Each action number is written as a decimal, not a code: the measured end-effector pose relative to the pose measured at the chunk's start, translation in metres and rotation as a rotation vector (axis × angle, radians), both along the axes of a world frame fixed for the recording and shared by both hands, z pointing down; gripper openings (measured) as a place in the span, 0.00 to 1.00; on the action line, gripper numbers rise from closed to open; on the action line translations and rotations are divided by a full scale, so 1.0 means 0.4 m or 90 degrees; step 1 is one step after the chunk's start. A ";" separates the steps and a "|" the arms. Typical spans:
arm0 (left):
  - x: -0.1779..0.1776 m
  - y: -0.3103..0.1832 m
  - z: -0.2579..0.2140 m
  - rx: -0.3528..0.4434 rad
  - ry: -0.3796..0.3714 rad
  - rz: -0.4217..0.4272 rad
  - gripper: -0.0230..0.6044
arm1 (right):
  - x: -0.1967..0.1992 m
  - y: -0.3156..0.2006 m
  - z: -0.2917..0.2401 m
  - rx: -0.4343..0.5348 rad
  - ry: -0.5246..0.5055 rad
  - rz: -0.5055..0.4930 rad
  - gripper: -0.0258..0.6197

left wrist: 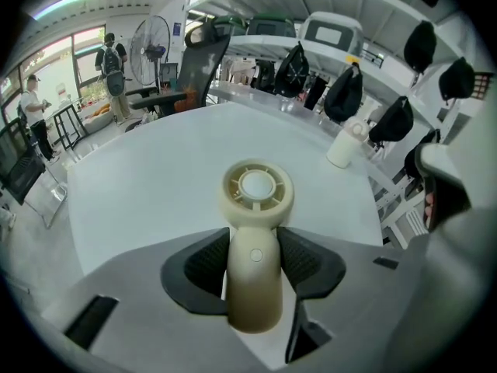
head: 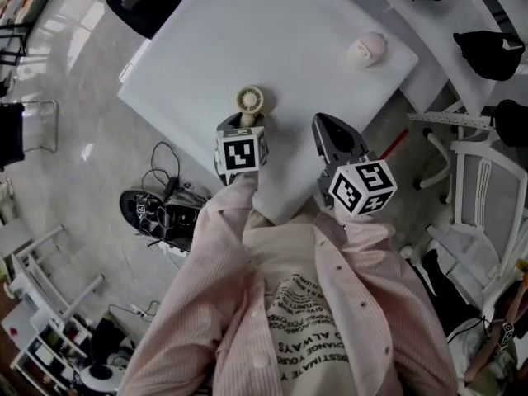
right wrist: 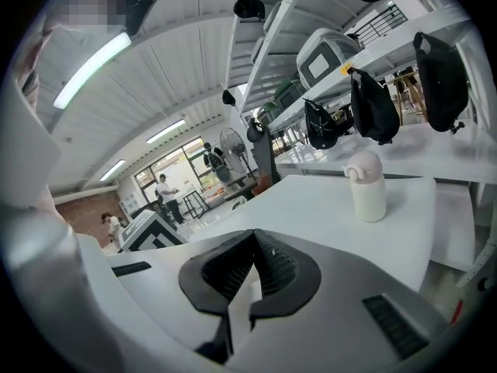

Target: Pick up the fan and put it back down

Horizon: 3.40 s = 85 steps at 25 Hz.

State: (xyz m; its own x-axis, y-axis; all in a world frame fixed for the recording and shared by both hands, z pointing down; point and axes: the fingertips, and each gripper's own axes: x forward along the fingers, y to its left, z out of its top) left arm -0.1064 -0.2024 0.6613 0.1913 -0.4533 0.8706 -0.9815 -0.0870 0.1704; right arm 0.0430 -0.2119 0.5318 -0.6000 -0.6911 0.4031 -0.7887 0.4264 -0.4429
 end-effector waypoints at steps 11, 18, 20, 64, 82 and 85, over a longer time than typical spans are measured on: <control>0.007 0.004 -0.144 0.106 0.037 0.002 0.33 | 0.006 0.007 -0.074 0.046 0.003 0.009 0.04; 0.006 0.015 -0.254 0.172 0.052 0.014 0.33 | 0.013 0.022 -0.135 0.080 0.002 0.008 0.04; 0.005 0.018 -0.286 0.192 0.054 0.018 0.33 | 0.018 0.025 -0.152 0.091 0.001 0.006 0.04; -0.156 0.099 -0.693 0.498 0.056 -0.040 0.33 | 0.101 -0.025 -0.414 0.267 -0.036 0.033 0.04; -0.138 0.045 -0.603 0.437 0.057 -0.024 0.33 | 0.091 -0.036 -0.359 0.231 -0.027 0.030 0.04; -0.129 0.035 -0.576 0.418 0.059 -0.017 0.33 | 0.080 -0.034 -0.343 0.221 -0.018 0.018 0.04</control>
